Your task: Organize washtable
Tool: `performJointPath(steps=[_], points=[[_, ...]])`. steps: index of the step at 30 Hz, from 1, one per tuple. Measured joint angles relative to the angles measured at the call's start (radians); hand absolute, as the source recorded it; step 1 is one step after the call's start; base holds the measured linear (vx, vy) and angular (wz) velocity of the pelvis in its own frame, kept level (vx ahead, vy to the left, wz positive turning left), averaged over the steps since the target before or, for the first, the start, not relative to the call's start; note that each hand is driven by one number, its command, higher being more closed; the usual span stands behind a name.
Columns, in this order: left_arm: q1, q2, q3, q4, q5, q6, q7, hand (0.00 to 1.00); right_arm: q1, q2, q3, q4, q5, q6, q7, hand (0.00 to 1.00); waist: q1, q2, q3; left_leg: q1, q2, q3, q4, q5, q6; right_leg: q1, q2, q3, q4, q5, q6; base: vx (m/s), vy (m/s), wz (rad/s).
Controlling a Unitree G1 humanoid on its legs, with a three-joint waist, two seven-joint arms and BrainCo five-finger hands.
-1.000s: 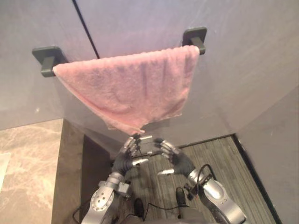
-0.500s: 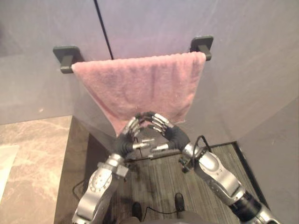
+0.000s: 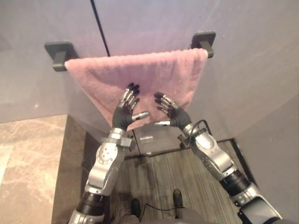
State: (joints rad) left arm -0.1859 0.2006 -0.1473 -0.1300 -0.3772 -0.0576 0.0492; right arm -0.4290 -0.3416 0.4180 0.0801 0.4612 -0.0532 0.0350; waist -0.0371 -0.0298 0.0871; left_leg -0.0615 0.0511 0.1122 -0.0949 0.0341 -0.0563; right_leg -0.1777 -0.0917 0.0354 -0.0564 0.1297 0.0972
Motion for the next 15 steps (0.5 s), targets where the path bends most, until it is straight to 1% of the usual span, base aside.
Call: performJointPath(steps=[4, 6, 9, 15], points=[[-0.042, 0.001, 0.007, 0.072, 0.001, -0.003, 0.015, 0.0, -0.02, -0.012, -0.063, 0.033, 0.0, 0.004, -0.03, 0.0, -0.004, 0.0, 0.0, -0.004, 0.002, 0.001, 0.001, 0.001, -0.001, -0.002, 0.002, 0.001, -0.003, 0.001, -0.001, 0.05, 0.02, -0.01], [-0.064, 0.001, 0.038, 0.115, 0.007, -0.005, 0.019, 0.0, -0.02, -0.022, -0.08, 0.034, 0.0, 0.007, -0.037, 0.0, -0.009, -0.001, 0.001, -0.007, 0.002, 0.001, 0.001, 0.0, -0.001, -0.004, 0.002, 0.002, -0.006, 0.003, -0.004, 0.04, 0.026, 0.0], [-0.075, 0.012, 0.071, 0.128, 0.031, -0.005, 0.021, 0.0, -0.018, -0.022, -0.116, 0.035, 0.0, 0.015, -0.037, 0.0, -0.014, -0.001, 0.002, -0.014, 0.002, 0.002, 0.001, 0.0, -0.001, -0.007, 0.002, 0.005, -0.016, 0.011, -0.011, 0.0, 0.0, 0.0], [-0.062, 0.02, 0.145, 0.139, 0.036, -0.007, 0.018, 0.0, 0.059, -0.022, -0.247, 0.061, 0.0, 0.016, -0.033, 0.0, -0.016, 0.0, 0.003, -0.024, 0.003, 0.006, 0.001, 0.0, -0.001, -0.02, 0.005, 0.016, -0.016, 0.013, -0.012, 0.0, 0.006, -0.01]])
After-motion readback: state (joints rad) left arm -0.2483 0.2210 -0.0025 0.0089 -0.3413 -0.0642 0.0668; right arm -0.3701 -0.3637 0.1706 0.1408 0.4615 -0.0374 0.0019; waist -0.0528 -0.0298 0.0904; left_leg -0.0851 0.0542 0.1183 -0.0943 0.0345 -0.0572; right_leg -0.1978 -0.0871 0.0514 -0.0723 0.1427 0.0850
